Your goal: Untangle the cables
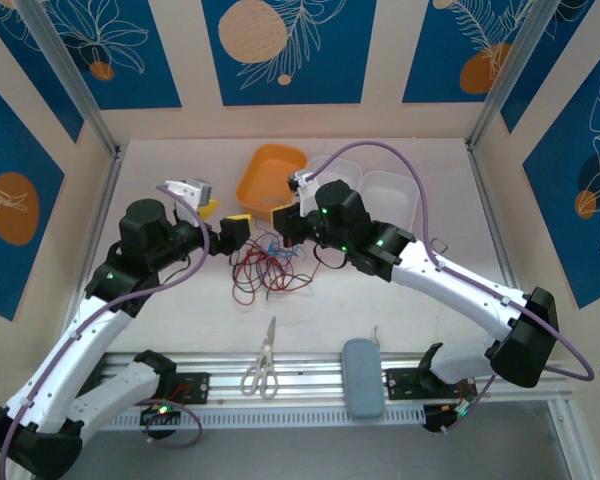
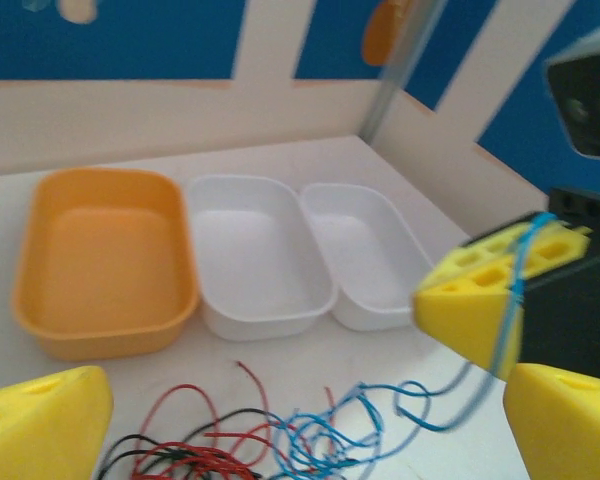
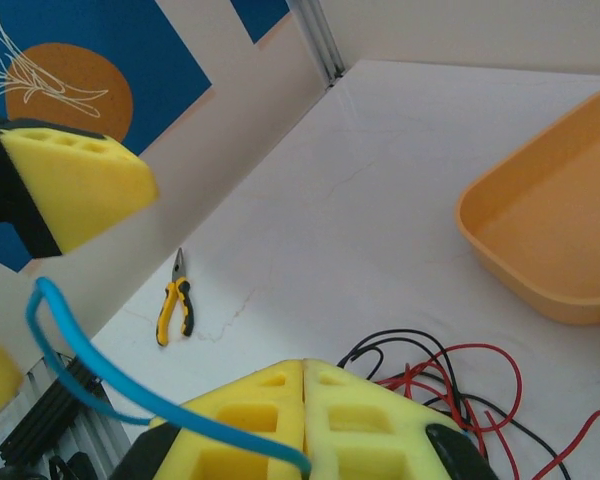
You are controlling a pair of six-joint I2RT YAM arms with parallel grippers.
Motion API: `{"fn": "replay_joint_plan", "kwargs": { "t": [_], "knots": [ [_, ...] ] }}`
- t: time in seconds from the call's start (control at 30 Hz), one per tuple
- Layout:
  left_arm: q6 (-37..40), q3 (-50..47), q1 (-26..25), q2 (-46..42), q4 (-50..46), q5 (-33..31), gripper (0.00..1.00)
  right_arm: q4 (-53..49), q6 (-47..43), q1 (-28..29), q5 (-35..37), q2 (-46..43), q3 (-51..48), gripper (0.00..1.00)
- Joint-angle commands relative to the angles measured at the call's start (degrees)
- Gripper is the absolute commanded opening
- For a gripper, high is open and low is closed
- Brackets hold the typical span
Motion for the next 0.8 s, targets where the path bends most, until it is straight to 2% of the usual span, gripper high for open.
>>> {"fn": "replay_joint_plan", "kwargs": {
  "t": [0.0, 0.13, 0.27, 0.37, 0.5, 0.6, 0.7, 0.77],
  "knots": [
    [-1.6, -2.2, -0.2, -1.9, -2.0, -10.0, 1.00, -1.5, 0.9, -0.4, -0.4, -1.3, 1.8, 0.00],
    [-5.2, -5.5, 0.0, -1.8, -5.5, -16.7, 1.00, -1.8, 1.3, -0.4, -1.6, -1.6, 2.6, 0.00],
    [-6.3, -8.6, 0.6, -0.6, -5.1, -15.5, 1.00, -1.5, 1.8, -0.5, -3.1, -2.0, 2.9, 0.00],
    [-5.3, -10.7, 0.9, 0.6, -1.4, -9.7, 1.00, -1.3, 2.0, -0.6, -4.5, -2.1, 3.2, 0.00],
    [-3.3, -13.0, 0.9, 1.8, 6.9, 3.6, 1.00, -0.8, 2.5, -1.1, -6.5, -2.0, 3.3, 0.00],
    [-2.2, -14.1, 0.9, 3.2, 11.0, 11.1, 1.00, 0.0, 3.4, -1.9, -8.9, -2.1, 3.2, 0.00],
    [-1.8, -15.0, 1.0, 4.9, 13.0, 14.4, 1.00, 0.5, 4.3, -2.7, -11.3, -2.1, 3.2, 0.00],
    [-2.3, -15.5, 0.9, 6.0, 14.4, 16.1, 0.96, 0.8, 4.8, -3.2, -12.7, -2.0, 3.3, 0.00]
  ]
}}
